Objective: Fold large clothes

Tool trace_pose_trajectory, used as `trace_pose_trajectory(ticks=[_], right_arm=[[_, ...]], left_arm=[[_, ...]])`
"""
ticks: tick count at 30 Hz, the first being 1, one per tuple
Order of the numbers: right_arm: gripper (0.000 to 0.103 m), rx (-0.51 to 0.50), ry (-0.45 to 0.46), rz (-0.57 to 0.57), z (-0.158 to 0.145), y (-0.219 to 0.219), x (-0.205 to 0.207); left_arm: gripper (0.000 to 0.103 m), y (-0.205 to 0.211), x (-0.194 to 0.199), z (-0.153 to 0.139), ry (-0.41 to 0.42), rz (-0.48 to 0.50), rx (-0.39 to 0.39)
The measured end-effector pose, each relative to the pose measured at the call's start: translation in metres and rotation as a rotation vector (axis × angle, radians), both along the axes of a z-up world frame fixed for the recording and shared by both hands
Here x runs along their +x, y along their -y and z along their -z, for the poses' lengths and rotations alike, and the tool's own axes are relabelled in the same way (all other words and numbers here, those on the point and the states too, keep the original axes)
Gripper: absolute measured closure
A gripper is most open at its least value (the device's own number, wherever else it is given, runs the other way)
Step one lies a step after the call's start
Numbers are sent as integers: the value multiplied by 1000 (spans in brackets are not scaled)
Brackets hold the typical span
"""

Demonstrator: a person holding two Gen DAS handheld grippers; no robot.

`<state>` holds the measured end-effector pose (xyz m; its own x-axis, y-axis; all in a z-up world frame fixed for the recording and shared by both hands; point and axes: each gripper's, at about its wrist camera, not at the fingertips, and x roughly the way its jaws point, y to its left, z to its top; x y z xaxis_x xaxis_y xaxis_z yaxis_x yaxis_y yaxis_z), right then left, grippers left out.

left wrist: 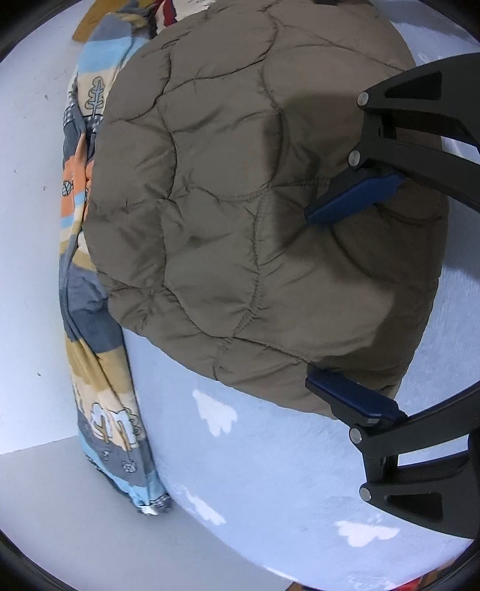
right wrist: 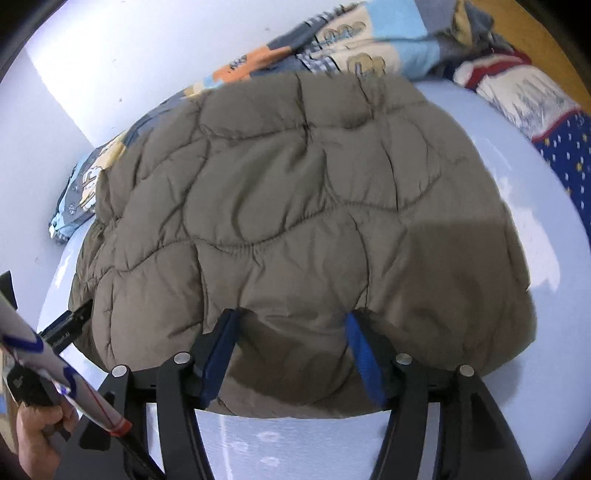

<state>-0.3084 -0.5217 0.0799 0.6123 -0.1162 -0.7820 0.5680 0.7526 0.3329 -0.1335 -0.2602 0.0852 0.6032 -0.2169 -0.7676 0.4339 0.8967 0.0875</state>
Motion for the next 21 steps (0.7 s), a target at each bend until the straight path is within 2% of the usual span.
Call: trace_pose_trajectory(ticks=[3, 5, 7, 9, 11, 13, 16, 19, 21], right_arm=[[38, 10, 36, 22, -10, 4, -7], [38, -3, 80, 51, -23, 8, -15], [38, -32, 86, 92, -31, 15, -23], [38, -46, 80, 132, -32, 24, -30], [38, -27, 56, 178, -26, 37, -37], [38, 38, 30, 221, -11, 50, -43], [38, 129, 9, 215, 8, 58, -42], [38, 112, 11, 206, 1, 58, -43], [38, 117, 53, 222, -9, 59, -50]], left_arm=[[21, -5, -1, -12, 25, -17, -32], [21, -7, -1, -17, 51, -29, -23], [21, -11, 3, -16, 55, -50, -4], [21, -18, 11, -10, 28, -78, -3], [21, -23, 19, -2, -38, -78, -30], [20, -25, 24, 3, -72, -72, -44], [19, -29, 29, 2, -102, -63, -68], [19, -48, 36, -9, -148, -91, -164], [19, -62, 41, -13, -177, -123, -216]])
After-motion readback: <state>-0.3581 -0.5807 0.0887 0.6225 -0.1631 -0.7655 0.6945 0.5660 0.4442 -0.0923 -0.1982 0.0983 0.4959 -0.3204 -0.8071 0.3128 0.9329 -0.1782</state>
